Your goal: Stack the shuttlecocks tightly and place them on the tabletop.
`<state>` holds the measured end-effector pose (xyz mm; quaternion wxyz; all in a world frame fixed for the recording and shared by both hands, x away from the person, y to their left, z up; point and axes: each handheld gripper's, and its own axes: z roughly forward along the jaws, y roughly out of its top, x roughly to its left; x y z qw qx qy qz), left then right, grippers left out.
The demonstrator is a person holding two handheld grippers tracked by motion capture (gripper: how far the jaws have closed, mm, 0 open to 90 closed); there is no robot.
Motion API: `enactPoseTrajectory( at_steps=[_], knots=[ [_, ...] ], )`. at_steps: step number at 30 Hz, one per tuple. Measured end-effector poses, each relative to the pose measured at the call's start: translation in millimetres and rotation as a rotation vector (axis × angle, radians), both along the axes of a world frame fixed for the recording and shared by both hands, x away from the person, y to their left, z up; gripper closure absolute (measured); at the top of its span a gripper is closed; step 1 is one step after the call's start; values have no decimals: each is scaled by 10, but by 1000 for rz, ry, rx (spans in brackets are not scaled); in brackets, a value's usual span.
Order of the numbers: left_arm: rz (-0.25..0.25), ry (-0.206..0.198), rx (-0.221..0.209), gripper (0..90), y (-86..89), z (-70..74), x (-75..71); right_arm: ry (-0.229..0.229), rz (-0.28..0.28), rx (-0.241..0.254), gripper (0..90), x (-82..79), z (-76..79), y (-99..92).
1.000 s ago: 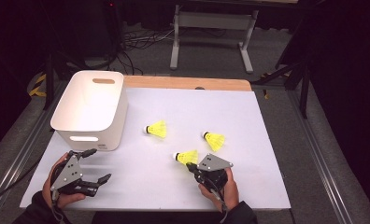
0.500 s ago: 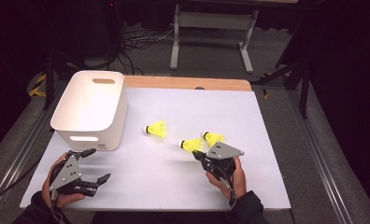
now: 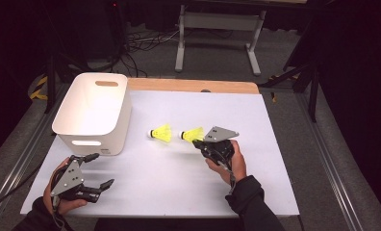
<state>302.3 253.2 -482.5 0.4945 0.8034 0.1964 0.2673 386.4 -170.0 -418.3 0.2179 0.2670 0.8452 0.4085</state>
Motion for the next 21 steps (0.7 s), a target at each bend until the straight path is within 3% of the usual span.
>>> enactPoseTrajectory(
  at_steps=[8, 21],
  knots=[
    [-10, 3, 2, 71, -4, -5, 3, 53, 18, -31, 900, 238, -95, 180],
    [-25, 10, 3, 71, -11, -12, 5, 92, 28, -67, 900, 457, -172, 471]
  ],
)
